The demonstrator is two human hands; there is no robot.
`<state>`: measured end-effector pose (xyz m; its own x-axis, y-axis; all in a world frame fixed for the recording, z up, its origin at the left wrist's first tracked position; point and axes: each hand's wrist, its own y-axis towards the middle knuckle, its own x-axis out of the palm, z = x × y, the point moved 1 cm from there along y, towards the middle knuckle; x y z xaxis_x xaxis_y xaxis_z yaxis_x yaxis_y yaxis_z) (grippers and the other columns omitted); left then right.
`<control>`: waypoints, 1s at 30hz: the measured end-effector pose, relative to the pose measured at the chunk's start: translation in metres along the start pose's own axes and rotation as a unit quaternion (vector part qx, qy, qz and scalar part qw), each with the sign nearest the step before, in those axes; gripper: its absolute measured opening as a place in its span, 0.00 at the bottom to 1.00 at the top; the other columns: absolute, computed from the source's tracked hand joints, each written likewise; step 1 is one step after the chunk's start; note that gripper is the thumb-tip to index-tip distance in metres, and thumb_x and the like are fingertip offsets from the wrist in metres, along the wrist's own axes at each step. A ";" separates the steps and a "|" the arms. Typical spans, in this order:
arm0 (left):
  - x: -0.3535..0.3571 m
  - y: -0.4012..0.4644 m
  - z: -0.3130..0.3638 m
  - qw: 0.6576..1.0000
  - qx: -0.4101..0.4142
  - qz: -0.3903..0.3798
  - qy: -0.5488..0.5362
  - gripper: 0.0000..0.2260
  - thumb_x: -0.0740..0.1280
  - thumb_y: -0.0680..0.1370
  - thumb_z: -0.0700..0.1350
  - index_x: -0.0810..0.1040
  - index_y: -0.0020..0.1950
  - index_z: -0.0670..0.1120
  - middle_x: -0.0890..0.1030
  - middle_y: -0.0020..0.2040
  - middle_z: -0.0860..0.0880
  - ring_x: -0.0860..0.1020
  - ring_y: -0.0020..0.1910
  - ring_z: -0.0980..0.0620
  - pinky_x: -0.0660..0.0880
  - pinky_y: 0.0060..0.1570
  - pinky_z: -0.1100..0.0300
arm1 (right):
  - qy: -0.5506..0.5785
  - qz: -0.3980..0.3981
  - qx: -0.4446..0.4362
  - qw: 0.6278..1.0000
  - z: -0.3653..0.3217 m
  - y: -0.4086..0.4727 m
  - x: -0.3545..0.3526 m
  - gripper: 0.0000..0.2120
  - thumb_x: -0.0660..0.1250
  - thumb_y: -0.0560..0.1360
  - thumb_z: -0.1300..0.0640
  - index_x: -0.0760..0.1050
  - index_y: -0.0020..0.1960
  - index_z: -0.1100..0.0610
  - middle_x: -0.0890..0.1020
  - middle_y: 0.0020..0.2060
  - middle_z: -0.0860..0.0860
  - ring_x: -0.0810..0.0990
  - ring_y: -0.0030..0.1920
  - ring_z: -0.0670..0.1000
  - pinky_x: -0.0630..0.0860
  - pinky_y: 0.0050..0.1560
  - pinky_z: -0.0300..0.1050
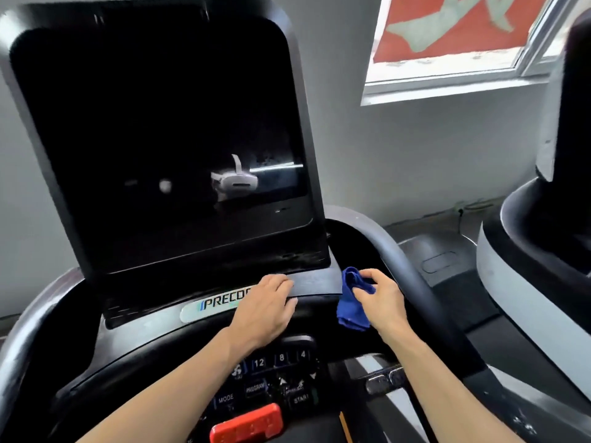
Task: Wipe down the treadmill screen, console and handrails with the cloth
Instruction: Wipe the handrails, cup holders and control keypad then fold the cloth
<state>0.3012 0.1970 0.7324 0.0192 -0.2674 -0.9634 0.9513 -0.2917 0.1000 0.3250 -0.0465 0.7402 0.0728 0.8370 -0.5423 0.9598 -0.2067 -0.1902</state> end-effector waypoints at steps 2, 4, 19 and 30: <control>0.014 0.020 0.012 1.000 0.015 -0.018 0.008 0.30 0.49 0.79 0.59 0.77 0.68 0.43 0.77 0.67 0.48 0.74 0.68 0.47 0.72 0.67 0.54 | 0.025 0.020 0.030 0.999 0.018 0.016 -0.010 0.11 0.72 0.72 0.58 0.78 0.50 0.44 0.84 0.42 0.46 0.83 0.43 0.50 0.81 0.49 0.54; 0.028 0.036 0.021 0.998 0.037 -0.031 0.038 0.29 0.52 0.79 0.61 0.79 0.66 0.44 0.79 0.65 0.48 0.76 0.67 0.46 0.75 0.63 0.53 | 0.044 0.040 0.042 0.997 0.034 0.032 -0.016 0.10 0.73 0.72 0.57 0.77 0.51 0.46 0.83 0.42 0.47 0.83 0.43 0.51 0.81 0.49 0.53; 0.064 0.077 0.009 0.990 0.114 -0.021 0.081 0.42 0.61 0.69 0.74 0.76 0.67 0.41 0.75 0.64 0.48 0.69 0.64 0.48 0.74 0.60 0.54 | -0.180 0.049 -0.317 0.930 0.062 0.027 0.065 0.20 0.67 0.77 0.64 0.76 0.68 0.56 0.78 0.55 0.52 0.75 0.51 0.53 0.75 0.60 0.45; 0.090 0.091 0.046 0.956 0.267 -0.068 0.100 0.36 0.71 0.70 0.67 0.73 0.73 0.51 0.75 0.69 0.49 0.72 0.70 0.44 0.74 0.67 0.50 | -0.280 0.120 -0.143 0.942 0.093 0.003 0.044 0.31 0.70 0.66 0.70 0.74 0.69 0.64 0.79 0.59 0.57 0.74 0.47 0.56 0.79 0.46 0.45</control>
<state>0.3758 0.1040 0.6658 0.0161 -0.0273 -0.9995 0.6578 -0.7526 0.0312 0.3056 -0.0573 0.6400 0.2187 0.3692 -0.9032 0.9737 -0.1433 0.1772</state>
